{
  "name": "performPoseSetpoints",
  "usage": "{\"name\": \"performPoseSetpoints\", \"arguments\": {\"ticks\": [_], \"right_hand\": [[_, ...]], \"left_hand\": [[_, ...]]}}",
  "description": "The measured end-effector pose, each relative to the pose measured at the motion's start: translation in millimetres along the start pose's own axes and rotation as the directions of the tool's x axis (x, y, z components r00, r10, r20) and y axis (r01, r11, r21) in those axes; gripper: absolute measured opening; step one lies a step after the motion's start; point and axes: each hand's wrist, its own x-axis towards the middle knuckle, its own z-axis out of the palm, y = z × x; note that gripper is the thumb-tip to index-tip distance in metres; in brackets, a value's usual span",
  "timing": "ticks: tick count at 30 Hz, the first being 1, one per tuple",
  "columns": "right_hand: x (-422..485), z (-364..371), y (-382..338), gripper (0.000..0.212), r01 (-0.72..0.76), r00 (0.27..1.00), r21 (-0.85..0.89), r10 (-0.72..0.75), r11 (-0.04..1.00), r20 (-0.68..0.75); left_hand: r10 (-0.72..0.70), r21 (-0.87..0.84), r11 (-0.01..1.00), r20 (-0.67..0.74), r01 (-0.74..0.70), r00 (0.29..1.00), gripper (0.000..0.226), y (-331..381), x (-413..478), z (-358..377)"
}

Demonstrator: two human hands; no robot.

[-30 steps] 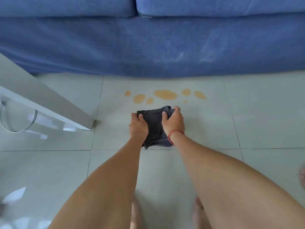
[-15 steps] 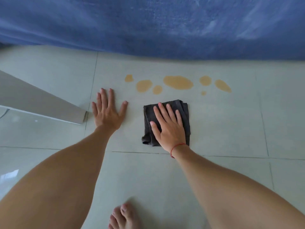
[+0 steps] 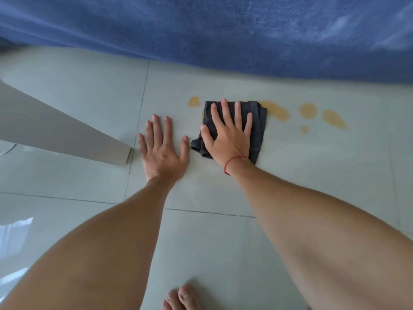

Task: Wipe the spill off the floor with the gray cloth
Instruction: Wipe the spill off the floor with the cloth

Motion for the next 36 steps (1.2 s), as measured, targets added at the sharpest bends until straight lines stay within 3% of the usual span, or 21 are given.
{"name": "performPoseSetpoints", "arguments": {"ticks": [7,12,16,18,24,28,30,33,36], "right_hand": [[-62.7,-10.9,29.0,0.056,0.164,0.979,-0.012,-0.161,0.986,0.123],[-79.1,-21.1,71.8,0.058,0.056,0.988,-0.069,-0.045,0.996,0.151],[-43.8,-11.6,40.3,0.052,-0.154,0.986,-0.026,0.156,0.988,0.057],[-21.3,-5.5,14.5,0.052,-0.179,0.983,-0.001,0.178,0.984,0.042],[-1.4,8.0,-31.2,0.052,0.040,0.996,-0.021,-0.039,0.999,0.079],[-45.0,0.3,1.1,0.050,0.316,0.945,-0.025,-0.312,0.948,0.099],[-64.2,-6.0,33.0,0.050,0.390,0.915,-0.046,-0.381,0.920,0.131],[-63.2,-15.7,60.9,0.051,0.346,0.931,-0.081,-0.331,0.935,0.156],[-32.7,-15.7,44.0,0.050,0.135,0.986,-0.076,-0.127,0.988,0.107]], "left_hand": [[0.011,-0.020,1.000,0.178,-0.007,0.984,0.064,-5.9,8.3,-22.4],[-0.037,-0.005,0.999,0.273,0.040,0.961,0.061,-13.1,9.0,-23.4],[-0.028,-0.005,1.000,0.300,0.031,0.954,0.060,-15.2,12.3,-20.6],[-0.024,-0.008,1.000,0.316,0.027,0.949,0.060,-15.9,14.5,-20.1],[-0.035,-0.008,0.999,0.382,0.042,0.923,0.060,-17.7,18.9,-22.2],[-0.027,-0.032,0.999,0.404,0.044,0.914,0.061,-18.0,18.3,-25.0],[-0.025,-0.038,0.998,0.412,0.044,0.911,0.061,-17.1,17.9,-27.6],[-0.033,-0.038,0.998,0.393,0.053,0.919,0.061,-15.8,16.4,-28.5],[-0.047,-0.045,0.997,0.374,0.068,0.926,0.063,-16.6,17.2,-26.8]]}}
